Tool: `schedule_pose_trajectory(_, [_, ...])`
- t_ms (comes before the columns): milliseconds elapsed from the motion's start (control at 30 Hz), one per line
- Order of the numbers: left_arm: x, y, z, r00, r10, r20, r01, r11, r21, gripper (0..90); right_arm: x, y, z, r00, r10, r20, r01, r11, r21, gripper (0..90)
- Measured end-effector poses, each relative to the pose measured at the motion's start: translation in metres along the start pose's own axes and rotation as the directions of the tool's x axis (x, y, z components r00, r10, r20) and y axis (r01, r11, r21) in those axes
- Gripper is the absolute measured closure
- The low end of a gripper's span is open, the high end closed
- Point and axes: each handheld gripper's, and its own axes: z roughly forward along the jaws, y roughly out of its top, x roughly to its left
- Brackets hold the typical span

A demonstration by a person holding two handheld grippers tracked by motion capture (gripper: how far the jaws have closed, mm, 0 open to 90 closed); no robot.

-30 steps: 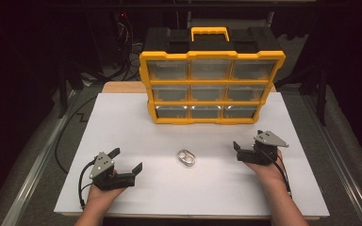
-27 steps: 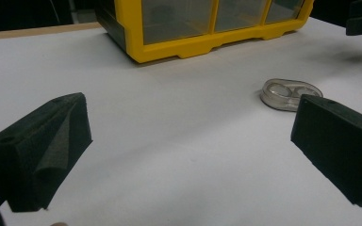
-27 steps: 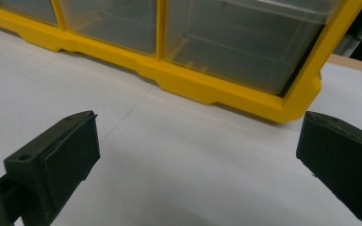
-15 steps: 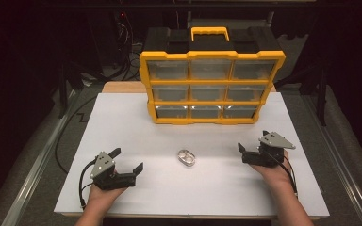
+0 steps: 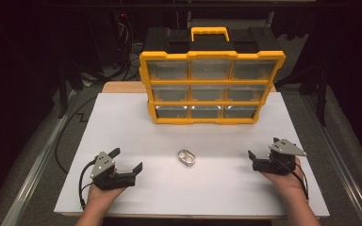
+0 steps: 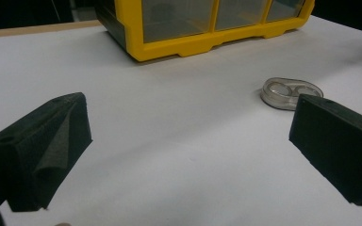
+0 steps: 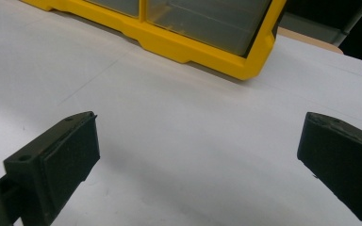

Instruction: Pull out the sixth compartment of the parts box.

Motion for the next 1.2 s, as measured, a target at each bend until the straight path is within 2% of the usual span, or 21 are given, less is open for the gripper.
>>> schedule_pose_trajectory(267, [-0.001, -0.002, 0.004, 0.9999, 0.011, 0.006, -0.011, 0.9999, 0.000, 0.3, 0.000, -0.001, 0.000, 0.9994, -0.036, 0.004, 0.036, 0.999, 0.009, 0.2])
schedule_pose_trajectory(433, [-0.002, -0.002, 0.003, 0.9998, 0.009, 0.016, -0.009, 1.0000, 0.001, 0.5, 0.006, -0.001, 0.002, 0.9927, -0.120, 0.012, 0.119, 0.993, 0.019, 0.2])
schedule_pose_trajectory(467, [-0.002, -0.002, 0.003, 0.9998, 0.009, 0.016, -0.009, 1.0000, 0.001, 0.8, 0.006, -0.001, 0.002, 0.9927, -0.120, 0.012, 0.119, 0.993, 0.019, 0.2])
schedule_pose_trajectory(500, [-0.002, -0.002, 0.003, 0.9998, 0.011, 0.018, -0.011, 0.9999, -0.001, 0.8, 0.010, 0.000, 0.002, 0.9870, -0.159, 0.018, 0.159, 0.987, 0.023, 0.2])
schedule_pose_trajectory(533, [-0.002, -0.002, 0.003, 0.9998, 0.011, 0.018, -0.011, 0.9999, -0.001, 0.8, 0.010, 0.000, 0.002, 0.9870, -0.159, 0.018, 0.159, 0.987, 0.023, 0.2])
schedule_pose_trajectory(567, [-0.002, -0.002, 0.003, 0.9995, 0.017, 0.027, -0.017, 0.9998, -0.007, 0.8, 0.014, 0.000, 0.002, 0.9815, -0.191, 0.018, 0.190, 0.981, 0.023, 0.2])
schedule_pose_trajectory(633, [-0.003, -0.001, 0.003, 0.9993, 0.020, 0.030, -0.020, 0.9997, -0.010, 0.7, 0.016, 0.001, 0.002, 0.9785, -0.205, 0.019, 0.205, 0.978, 0.027, 0.1])
schedule_pose_trajectory(667, [-0.003, -0.001, 0.004, 0.9992, 0.023, 0.034, -0.023, 0.9997, -0.007, 0.4, 0.020, 0.001, 0.003, 0.9703, -0.241, 0.022, 0.240, 0.970, 0.029, 0.1])
schedule_pose_trajectory(733, [-0.004, -0.002, 0.004, 0.9991, 0.024, 0.036, -0.024, 0.9997, -0.004, 0.3, 0.023, 0.002, 0.003, 0.9613, -0.274, 0.026, 0.273, 0.961, 0.033, 0.1])
schedule_pose_trajectory(1000, [-0.002, -0.002, 0.005, 0.9993, 0.015, 0.033, -0.015, 0.9999, 0.003, 0.3, 0.035, 0.004, 0.001, 0.9271, -0.373, 0.039, 0.371, 0.927, 0.049, 0.1])
schedule_pose_trajectory(1067, [-0.002, -0.002, 0.005, 0.9994, 0.015, 0.032, -0.015, 0.9999, 0.003, 0.3, 0.037, 0.004, 0.000, 0.9148, -0.401, 0.046, 0.399, 0.915, 0.053, 0.1])
schedule_pose_trajectory(1200, [-0.002, -0.003, 0.005, 0.9994, 0.021, 0.028, -0.021, 0.9998, 0.002, 0.3, 0.042, 0.005, 0.000, 0.8826, -0.466, 0.062, 0.462, 0.884, 0.066, 0.1])
